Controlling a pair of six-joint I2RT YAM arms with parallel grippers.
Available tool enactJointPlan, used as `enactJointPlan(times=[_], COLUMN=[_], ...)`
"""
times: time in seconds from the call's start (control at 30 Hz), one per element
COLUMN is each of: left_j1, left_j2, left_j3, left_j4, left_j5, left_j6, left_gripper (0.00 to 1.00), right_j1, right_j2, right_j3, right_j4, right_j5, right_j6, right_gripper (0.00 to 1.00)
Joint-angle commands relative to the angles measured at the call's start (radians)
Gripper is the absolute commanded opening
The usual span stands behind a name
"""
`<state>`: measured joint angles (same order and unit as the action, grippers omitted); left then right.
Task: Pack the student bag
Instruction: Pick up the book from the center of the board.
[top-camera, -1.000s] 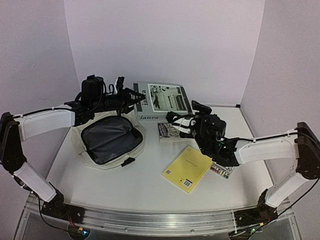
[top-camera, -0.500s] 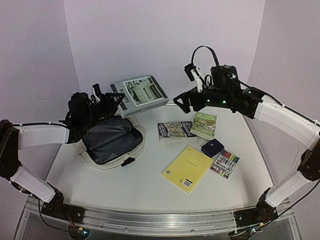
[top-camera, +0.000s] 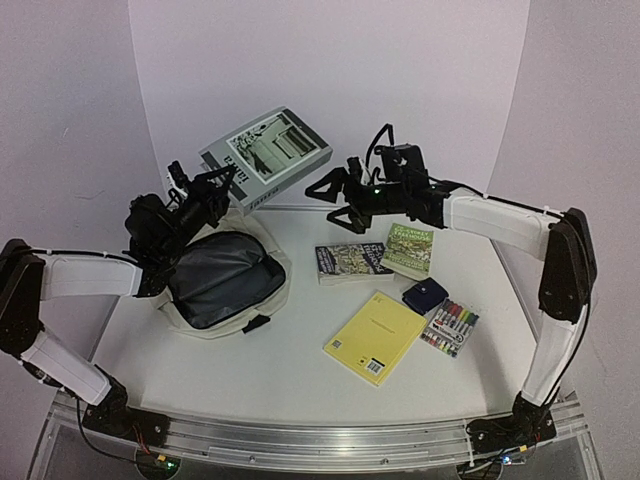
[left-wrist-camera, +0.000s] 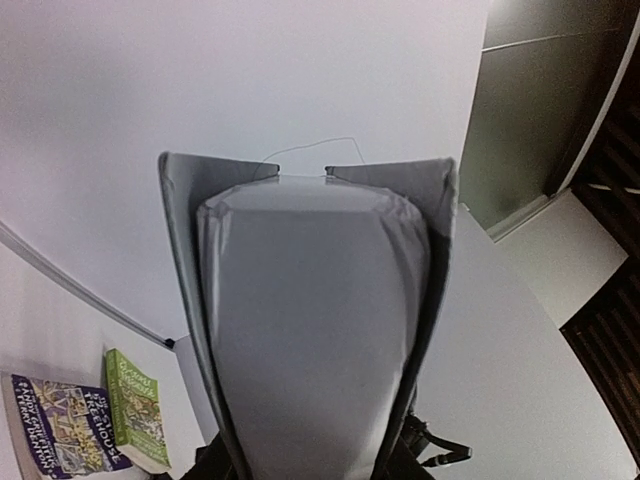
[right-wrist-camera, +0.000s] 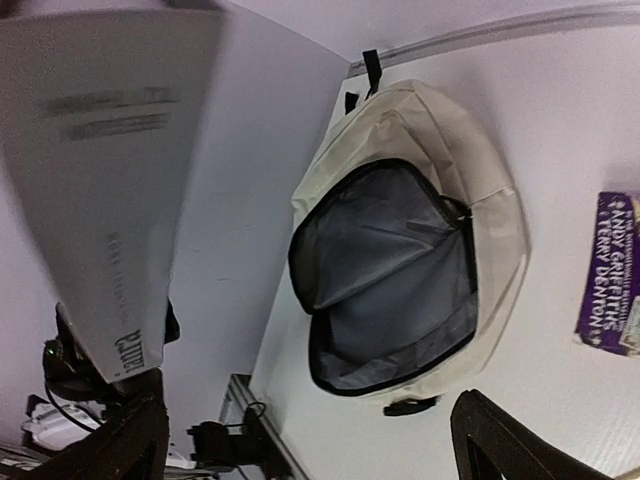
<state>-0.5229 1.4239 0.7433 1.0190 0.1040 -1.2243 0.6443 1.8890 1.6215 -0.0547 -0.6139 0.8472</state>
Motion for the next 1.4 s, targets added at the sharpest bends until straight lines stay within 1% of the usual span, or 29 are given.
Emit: enactJointPlan(times=[0.0, 0.07, 0.3, 0.5, 0.6, 0.7, 0.8, 0.9, 0.97, 1.0, 1.1, 1.23, 1.37], left_j1=[-0.032, -0.040, -0.043, -0.045, -0.045, -0.052, -0.060, -0.071, -0.075, -0.080, -0.087, -0.094, -0.103], left_j2=[0.038, 0.045, 0.041, 0.068, 0.090, 0.115, 0.149, 0.185, 0.204, 0.211, 0.221, 0.216, 0.210], left_j3=[0.015, 0.015, 0.006, -0.006, -0.010, 0.010, 0.025, 0.034, 0.037, 0.039, 0.042, 0.040, 0.043], left_j4=[0.159, 0.163, 0.145, 0.167, 0.189, 0.185, 0.201, 0.226, 0.236, 0.240, 0.241, 0.235, 0.216], left_j5=[0.013, 0.009, -0.003, -0.016, -0.023, -0.001, 0.012, 0.018, 0.025, 0.026, 0.031, 0.036, 0.048], left_j6=[-0.039, -0.044, -0.057, -0.110, -0.136, -0.145, -0.169, -0.196, -0.207, -0.208, -0.210, -0.207, -0.197], left_gripper=[0.31, 0.31, 0.32, 0.32, 0.32, 0.32, 0.32, 0.34, 0.34, 0.34, 0.35, 0.35, 0.35], right_j1=[0.012, 0.019, 0.031, 0.032, 0.036, 0.037, 0.037, 0.037, 0.037, 0.037, 0.036, 0.033, 0.030], right_j2=[0.021, 0.023, 0.045, 0.075, 0.084, 0.093, 0.102, 0.105, 0.106, 0.106, 0.106, 0.110, 0.115], right_j3=[0.009, -0.010, -0.052, -0.057, -0.049, -0.049, -0.056, -0.068, -0.078, -0.080, -0.090, -0.095, -0.092], right_j4=[0.323, 0.406, 0.568, 0.646, 0.657, 0.646, 0.640, 0.639, 0.636, 0.634, 0.623, 0.603, 0.571], right_j5=[-0.071, -0.063, -0.064, -0.051, -0.044, -0.027, -0.012, 0.000, 0.007, 0.010, 0.021, 0.030, 0.039], right_j6=[0.242, 0.272, 0.360, 0.420, 0.429, 0.426, 0.428, 0.436, 0.438, 0.439, 0.436, 0.426, 0.408], right_gripper=[0.98, 0.98, 0.98, 0.98, 0.98, 0.93, 0.86, 0.77, 0.68, 0.66, 0.66, 0.60, 0.61])
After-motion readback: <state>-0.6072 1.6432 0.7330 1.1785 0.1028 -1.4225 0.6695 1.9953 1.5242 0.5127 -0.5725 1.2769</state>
